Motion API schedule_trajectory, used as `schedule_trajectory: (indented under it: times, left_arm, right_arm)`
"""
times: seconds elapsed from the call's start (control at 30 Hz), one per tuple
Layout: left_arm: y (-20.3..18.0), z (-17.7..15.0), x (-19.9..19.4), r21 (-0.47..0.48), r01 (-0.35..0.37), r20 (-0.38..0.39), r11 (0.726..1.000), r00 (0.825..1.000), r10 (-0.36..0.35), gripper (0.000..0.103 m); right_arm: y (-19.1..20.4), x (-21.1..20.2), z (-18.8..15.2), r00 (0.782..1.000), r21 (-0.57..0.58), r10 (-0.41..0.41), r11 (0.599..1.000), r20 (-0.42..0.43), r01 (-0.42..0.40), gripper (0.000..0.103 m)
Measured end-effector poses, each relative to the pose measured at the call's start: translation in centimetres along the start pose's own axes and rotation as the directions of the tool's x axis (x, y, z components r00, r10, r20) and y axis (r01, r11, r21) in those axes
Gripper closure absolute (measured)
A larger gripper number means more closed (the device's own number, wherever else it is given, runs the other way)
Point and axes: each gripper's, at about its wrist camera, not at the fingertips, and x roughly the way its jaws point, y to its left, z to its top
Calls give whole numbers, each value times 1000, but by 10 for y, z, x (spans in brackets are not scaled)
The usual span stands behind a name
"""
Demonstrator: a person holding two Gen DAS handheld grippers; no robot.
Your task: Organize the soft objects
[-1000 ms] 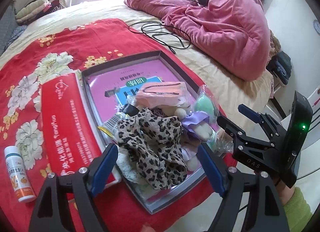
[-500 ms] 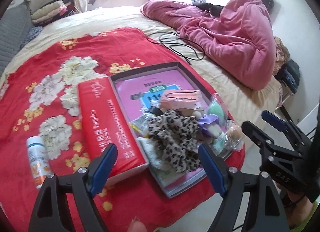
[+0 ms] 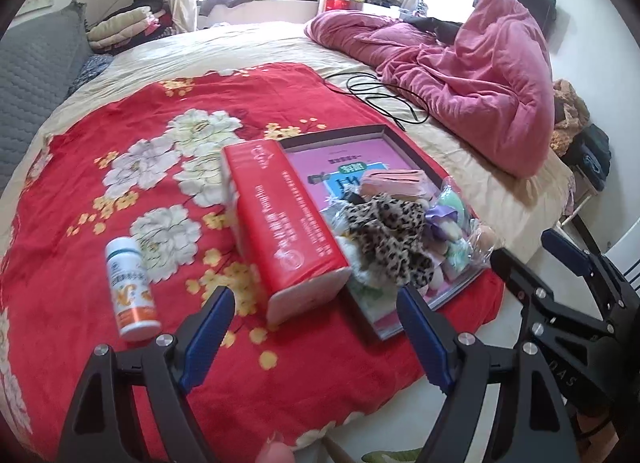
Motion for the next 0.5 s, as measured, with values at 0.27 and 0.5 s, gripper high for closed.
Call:
schedule_trajectory:
  times: [0.27,0.5]
  left_arm:
    - [22,-15,-20,-15,-22,1,1000,1000,23,20]
    - [37,-25,-32,-30,-35,6,999,999,35,20]
  right_arm:
    - [22,-18,3,1000,72,-11,997,-4,11,25]
    - [38,-36,-4,999,104,-52,993,-17,53,25]
